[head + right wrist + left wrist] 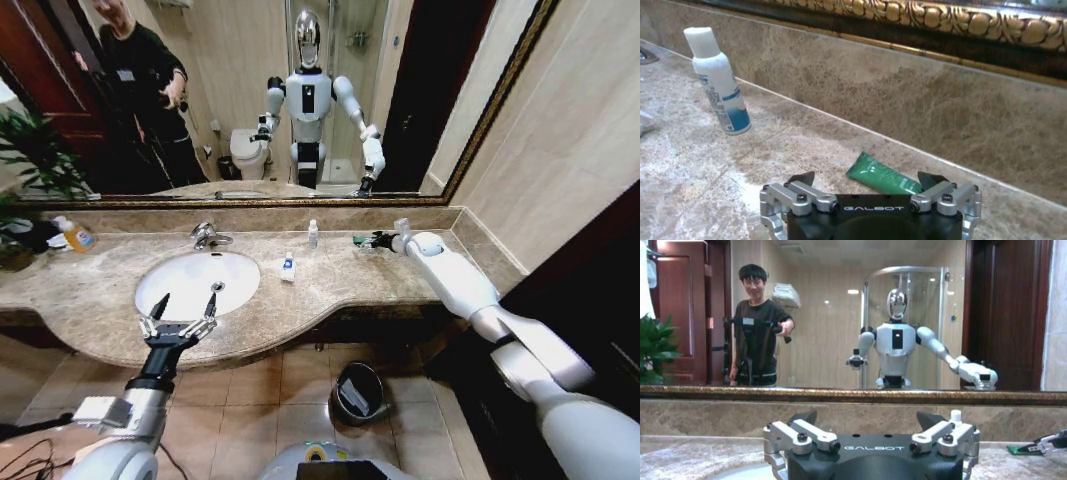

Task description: Pick up the trash from the sink and place it in the trash bin.

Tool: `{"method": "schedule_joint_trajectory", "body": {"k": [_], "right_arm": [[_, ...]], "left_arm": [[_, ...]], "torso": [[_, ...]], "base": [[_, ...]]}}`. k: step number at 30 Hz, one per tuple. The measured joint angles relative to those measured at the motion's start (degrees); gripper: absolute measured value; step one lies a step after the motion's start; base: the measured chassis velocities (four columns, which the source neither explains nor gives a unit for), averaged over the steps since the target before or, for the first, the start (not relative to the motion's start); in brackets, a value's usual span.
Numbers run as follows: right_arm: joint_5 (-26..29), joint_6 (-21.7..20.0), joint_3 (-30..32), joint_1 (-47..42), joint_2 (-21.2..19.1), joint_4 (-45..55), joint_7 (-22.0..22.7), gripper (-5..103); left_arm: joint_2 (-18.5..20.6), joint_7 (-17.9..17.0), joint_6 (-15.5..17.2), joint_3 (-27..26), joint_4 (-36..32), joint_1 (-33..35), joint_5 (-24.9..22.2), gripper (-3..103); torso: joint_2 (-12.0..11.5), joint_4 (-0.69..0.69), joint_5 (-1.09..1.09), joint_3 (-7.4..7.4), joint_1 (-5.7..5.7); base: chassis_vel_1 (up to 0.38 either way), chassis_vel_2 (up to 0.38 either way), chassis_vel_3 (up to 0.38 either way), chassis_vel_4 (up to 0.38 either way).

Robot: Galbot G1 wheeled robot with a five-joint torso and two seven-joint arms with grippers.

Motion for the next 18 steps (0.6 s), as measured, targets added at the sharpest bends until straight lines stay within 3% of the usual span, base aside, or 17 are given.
{"method": "schedule_joint_trajectory", "body": {"k": [9, 18], "right_arm": [[0.4, -1.7, 0.7, 0.5, 1.7, -1.6, 0.2, 100], [0.7, 0.5, 2.3, -0.5, 1.6, -2.0, 2.0, 100]], "left_arm": [[0.0, 0.0, 0.0, 0.0, 0.0, 0.0, 0.0, 100], [0.0, 0.0, 0.0, 0.0, 0.0, 0.0, 0.0, 100]], "torso": [[0.0, 0.0, 0.0, 0.0, 0.0], [0.0, -0.02, 0.0, 0.0, 0.0]], "base": [[0.0, 0.0, 0.0, 0.0], [0.0, 0.0, 0.0, 0.0]]}}
